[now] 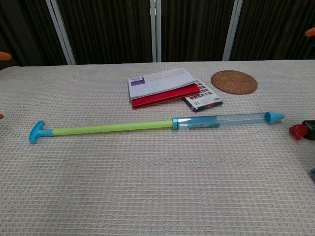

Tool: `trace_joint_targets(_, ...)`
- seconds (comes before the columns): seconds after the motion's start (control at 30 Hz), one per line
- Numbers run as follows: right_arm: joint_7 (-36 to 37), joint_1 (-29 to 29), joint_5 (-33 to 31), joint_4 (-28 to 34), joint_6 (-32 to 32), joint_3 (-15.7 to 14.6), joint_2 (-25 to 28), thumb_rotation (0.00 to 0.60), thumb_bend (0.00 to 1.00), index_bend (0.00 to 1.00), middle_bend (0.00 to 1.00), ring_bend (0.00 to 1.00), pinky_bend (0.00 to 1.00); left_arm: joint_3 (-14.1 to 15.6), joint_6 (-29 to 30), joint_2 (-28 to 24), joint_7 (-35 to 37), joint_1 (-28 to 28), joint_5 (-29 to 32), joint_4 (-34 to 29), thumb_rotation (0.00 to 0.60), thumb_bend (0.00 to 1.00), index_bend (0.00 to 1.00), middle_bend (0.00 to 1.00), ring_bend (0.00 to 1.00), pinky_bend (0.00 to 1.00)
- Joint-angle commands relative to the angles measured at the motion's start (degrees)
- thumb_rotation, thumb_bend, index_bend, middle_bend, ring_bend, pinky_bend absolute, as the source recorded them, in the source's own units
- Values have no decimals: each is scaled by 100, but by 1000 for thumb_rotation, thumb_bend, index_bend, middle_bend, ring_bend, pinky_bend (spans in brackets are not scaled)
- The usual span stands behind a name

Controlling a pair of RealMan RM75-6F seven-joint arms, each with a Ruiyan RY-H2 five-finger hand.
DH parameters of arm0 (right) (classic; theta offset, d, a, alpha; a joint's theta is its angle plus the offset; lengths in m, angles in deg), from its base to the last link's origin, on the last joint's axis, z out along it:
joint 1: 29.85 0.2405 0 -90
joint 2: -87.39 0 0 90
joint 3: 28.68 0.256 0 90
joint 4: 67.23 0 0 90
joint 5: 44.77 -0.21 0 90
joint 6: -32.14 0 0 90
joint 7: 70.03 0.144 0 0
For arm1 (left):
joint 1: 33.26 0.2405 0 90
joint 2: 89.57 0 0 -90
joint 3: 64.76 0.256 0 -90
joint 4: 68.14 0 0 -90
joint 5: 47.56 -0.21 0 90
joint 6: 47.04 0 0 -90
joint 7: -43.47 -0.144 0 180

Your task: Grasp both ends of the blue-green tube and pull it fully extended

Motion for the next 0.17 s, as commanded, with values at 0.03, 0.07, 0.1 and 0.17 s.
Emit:
trace_joint_targets(0.03, 356, -635, 650, -221, 836, -346, 251, 600, 0, 0, 0, 0, 0, 347, 664, -693, -283, 603, -338, -926, 600, 0, 0, 0, 0, 0)
trace_joint_targets(0.07, 317, -708, 706, -256, 933, -372, 248, 600, 0, 0, 0, 0, 0, 388, 790, -749, -280, 688, -415, -1012, 600, 0, 0, 0, 0, 0)
trace_joint_targets(0.1, 256, -778, 754, -291, 1026, -393, 238, 600, 0, 0, 0, 0, 0, 425, 910, -794, -259, 767, -497, -1077, 600, 0, 0, 0, 0, 0)
trace_joint_targets(0.17, 104, -901, 838, -354, 1190, -424, 204, 600, 0, 0, 0, 0, 0, 508, 1113, -880, -178, 919, -653, -1183, 600, 0, 0, 0, 0, 0)
